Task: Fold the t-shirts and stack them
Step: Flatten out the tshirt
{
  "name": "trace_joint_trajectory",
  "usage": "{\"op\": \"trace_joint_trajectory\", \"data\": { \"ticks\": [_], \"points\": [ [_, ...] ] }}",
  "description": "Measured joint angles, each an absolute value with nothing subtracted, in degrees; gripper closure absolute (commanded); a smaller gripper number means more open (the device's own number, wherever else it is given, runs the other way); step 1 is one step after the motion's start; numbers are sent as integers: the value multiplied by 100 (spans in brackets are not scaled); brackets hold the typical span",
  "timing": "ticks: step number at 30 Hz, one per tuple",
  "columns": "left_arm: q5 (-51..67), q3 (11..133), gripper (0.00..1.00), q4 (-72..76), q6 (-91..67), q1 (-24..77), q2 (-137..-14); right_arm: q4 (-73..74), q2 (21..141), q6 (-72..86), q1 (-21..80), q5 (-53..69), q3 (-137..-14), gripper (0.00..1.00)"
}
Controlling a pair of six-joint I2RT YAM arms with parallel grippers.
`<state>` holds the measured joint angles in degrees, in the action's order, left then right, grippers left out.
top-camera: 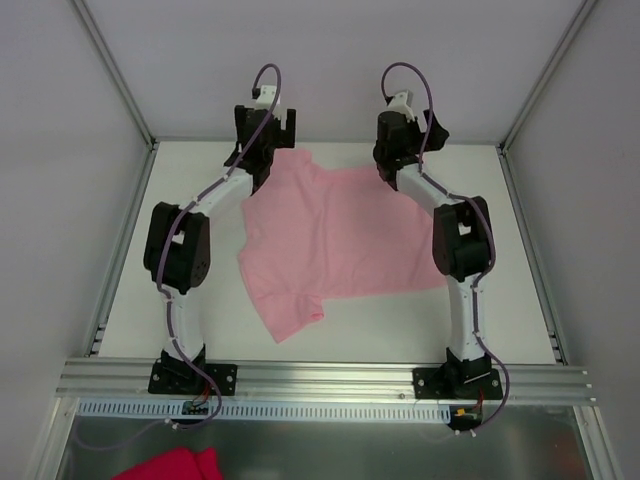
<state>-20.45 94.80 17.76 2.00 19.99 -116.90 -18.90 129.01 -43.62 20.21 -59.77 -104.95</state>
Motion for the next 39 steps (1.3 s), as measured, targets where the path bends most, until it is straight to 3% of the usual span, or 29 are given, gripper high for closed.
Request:
{"op": "trace_joint_trajectory", "data": {
  "ticks": [5,6,9,10,11,12,13,15,16,21,39],
  "points": [
    [-2117,7861,1,2167,73,2578,-10289,-1199,11594,-3975,2521,-5931,-9974,5],
    [-2112,7592,1,2196,-8,2700,-10029,-993,11316,-3789,2630,-5916,-9933,13],
    [-1949,6748,1,2410,-392,3041,-9275,-189,10377,-3116,2919,-5671,-9760,48],
    [-1929,6464,2,2488,-510,3094,-9067,45,10001,-2869,2954,-5555,-9614,83],
    [-1896,6158,3,2558,-635,3120,-8882,215,9636,-2707,2956,-5483,-9439,97],
    [-1876,5933,5,2593,-729,3133,-8774,364,9284,-2541,2947,-5461,-9271,99],
    [-1852,5708,17,2685,-843,3142,-8722,473,8866,-2368,2939,-5443,-9074,99],
    [-1815,5382,44,2714,-1092,3144,-8737,642,8243,-2182,2928,-5481,-8792,99],
    [-1778,5240,67,2716,-1192,3144,-8772,716,7946,-2121,2928,-5505,-8685,99],
    [-1378,4864,98,2751,-1590,3146,-8934,821,7148,-2032,2945,-5583,-8447,99],
    [-1000,3581,100,3240,-2814,4300,-9203,923,7402,-2119,3343,-5682,-8263,99]
  ]
}}
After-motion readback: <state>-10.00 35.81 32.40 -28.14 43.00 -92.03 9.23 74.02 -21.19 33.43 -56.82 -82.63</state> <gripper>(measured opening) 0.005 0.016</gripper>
